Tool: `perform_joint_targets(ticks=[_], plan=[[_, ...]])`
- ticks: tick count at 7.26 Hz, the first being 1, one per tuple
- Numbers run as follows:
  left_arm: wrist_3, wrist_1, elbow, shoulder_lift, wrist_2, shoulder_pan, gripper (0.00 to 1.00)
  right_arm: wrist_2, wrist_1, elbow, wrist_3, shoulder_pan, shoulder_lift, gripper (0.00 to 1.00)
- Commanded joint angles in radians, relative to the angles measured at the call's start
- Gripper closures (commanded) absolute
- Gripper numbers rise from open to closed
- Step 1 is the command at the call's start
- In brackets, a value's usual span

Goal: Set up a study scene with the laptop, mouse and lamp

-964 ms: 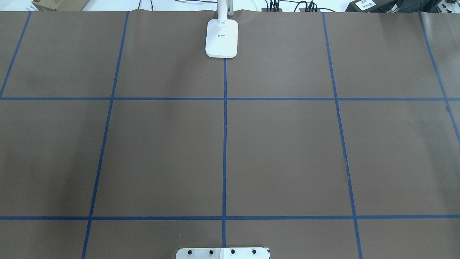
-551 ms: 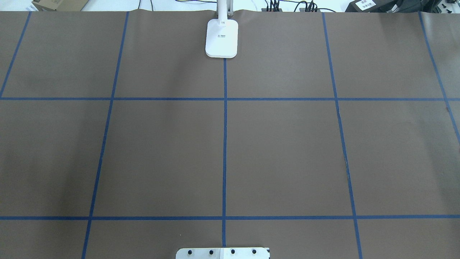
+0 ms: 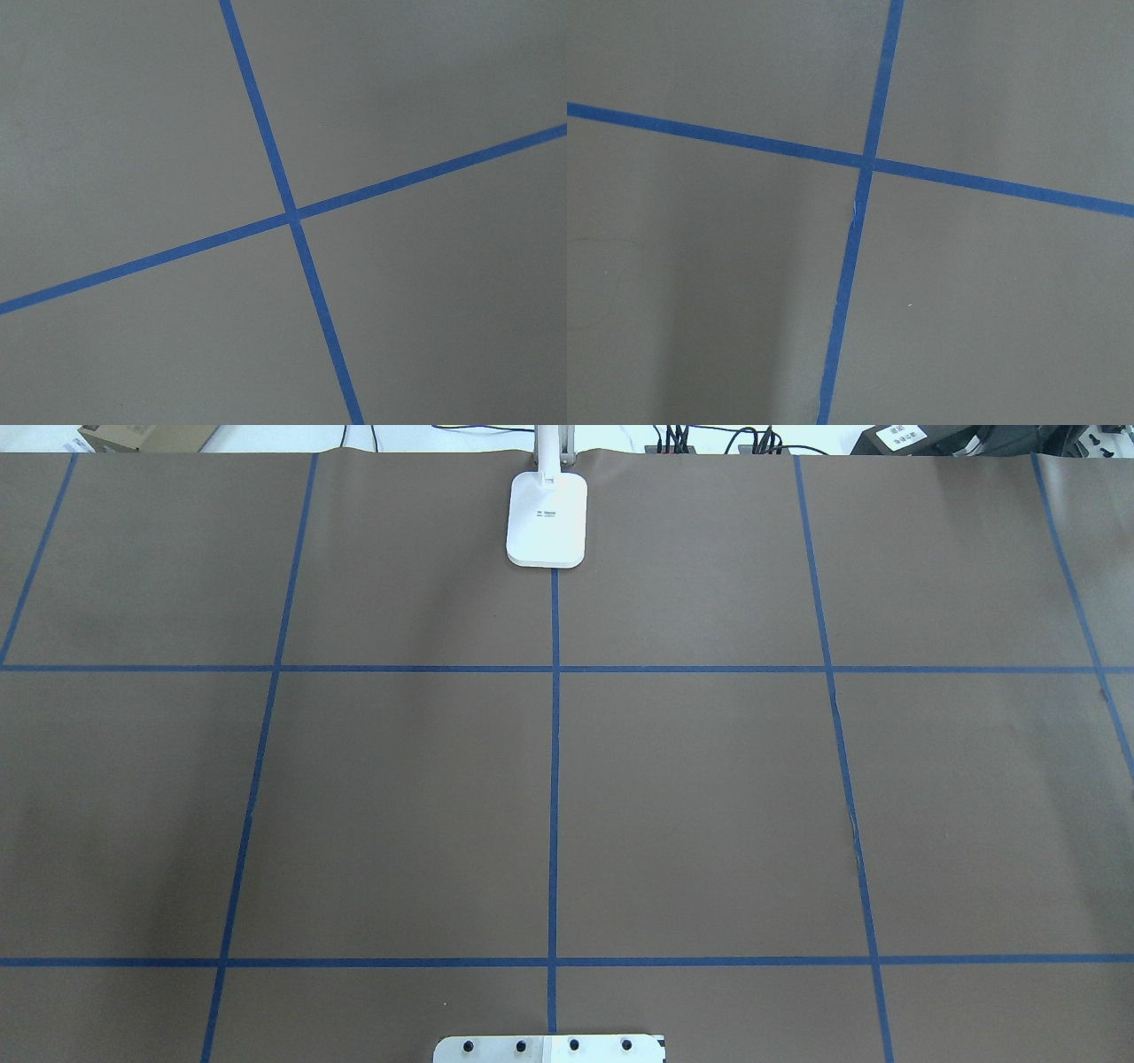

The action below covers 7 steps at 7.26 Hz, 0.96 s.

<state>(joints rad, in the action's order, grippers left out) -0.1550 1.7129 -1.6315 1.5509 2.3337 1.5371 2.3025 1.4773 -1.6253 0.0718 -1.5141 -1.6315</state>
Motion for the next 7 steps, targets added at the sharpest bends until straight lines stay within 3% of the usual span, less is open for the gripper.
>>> perform_joint_targets(ticks=[1, 3, 4, 6, 7], plan=[[0.0, -0.006, 0.01, -0.003, -0.008, 0.011, 0.0, 0.0, 0.0, 0.001, 0.0, 0.0, 0.001, 0.0], [0.003, -0.001, 0.068, 0.004, -0.034, 0.067, 0.0, 0.0, 0.0, -0.001, -0.001, 0.0, 0.001, 0.0], [0.003, 0.034, 0.123, 0.061, -0.1, 0.071, 0.0, 0.0, 0.0, -0.001, -0.003, 0.0, 0.001, 0.0], [0.006, -0.068, 0.11, 0.029, -0.018, 0.104, 0.0, -0.002, 0.0, 0.001, -0.001, 0.0, 0.001, 0.0], [0.032, -0.075, 0.104, 0.006, -0.042, 0.139, 0.0, -0.002, 0.0, -0.001, -0.003, 0.0, 0.001, 0.0]])
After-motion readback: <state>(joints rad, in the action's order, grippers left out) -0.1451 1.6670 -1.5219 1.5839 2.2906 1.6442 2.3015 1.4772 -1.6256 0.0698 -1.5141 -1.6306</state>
